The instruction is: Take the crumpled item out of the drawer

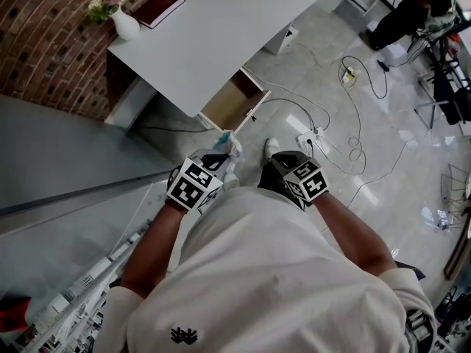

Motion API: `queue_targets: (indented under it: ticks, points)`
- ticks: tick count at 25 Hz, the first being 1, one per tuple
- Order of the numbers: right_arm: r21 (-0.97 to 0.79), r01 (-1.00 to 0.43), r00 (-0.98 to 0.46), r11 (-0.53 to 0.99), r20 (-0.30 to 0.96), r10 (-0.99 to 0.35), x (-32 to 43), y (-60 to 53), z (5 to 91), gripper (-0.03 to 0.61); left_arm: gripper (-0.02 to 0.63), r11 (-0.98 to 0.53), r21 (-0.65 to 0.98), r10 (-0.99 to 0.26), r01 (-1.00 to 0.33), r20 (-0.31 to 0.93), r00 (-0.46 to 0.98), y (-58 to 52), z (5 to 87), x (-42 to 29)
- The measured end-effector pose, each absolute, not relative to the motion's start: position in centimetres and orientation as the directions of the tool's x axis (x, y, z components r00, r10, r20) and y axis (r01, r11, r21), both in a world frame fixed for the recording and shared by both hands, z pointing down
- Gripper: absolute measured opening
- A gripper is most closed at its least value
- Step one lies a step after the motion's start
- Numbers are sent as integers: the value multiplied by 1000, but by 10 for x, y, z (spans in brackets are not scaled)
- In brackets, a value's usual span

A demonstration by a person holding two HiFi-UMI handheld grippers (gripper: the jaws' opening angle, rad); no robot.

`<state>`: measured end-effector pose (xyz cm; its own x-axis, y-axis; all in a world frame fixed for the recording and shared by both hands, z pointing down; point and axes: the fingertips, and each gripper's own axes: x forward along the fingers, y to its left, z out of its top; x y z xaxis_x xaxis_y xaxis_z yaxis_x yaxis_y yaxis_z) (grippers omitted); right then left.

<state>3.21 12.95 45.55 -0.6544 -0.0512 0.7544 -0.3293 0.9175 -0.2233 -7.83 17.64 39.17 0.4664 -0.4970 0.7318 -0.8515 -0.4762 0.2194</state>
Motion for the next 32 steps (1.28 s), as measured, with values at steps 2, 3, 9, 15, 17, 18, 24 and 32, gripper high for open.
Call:
queue_targets:
  ticks: [2, 3, 9, 15, 17, 18, 24, 32]
  points:
    - [-222, -327, -655, 919, 754, -51, 31, 132, 455, 29, 23, -481, 217, -496, -849, 732, 468, 177, 392, -79]
    - [-222, -326, -655, 919, 754, -50, 30, 133, 455, 29, 23, -483, 216, -495, -848, 732, 469, 178, 391, -79]
    - [-219, -321, -653, 921, 756, -48, 27, 136, 454, 29, 23, -489, 215, -497, -846, 728, 472, 178, 389, -80]
    - [-215, -316, -652, 924, 757, -46, 27, 140, 454, 29, 23, -487, 216, -499, -846, 727, 473, 181, 390, -80]
    - [-214, -314, -651, 925, 758, -46, 27, 142, 454, 29, 23, -487, 218, -499, -846, 726, 474, 183, 391, -80]
    - [-213, -313, -651, 925, 758, -45, 27, 143, 454, 29, 23, -486, 218, -499, -846, 725, 474, 184, 391, -80]
    - [-209, -312, -649, 927, 759, -47, 29, 145, 454, 29, 23, -471, 219, -510, -855, 723, 466, 184, 391, -86]
    - [-210, -328, -649, 921, 759, -58, 35, 143, 456, 29, 23, -460, 222, -512, -860, 725, 461, 181, 392, -88]
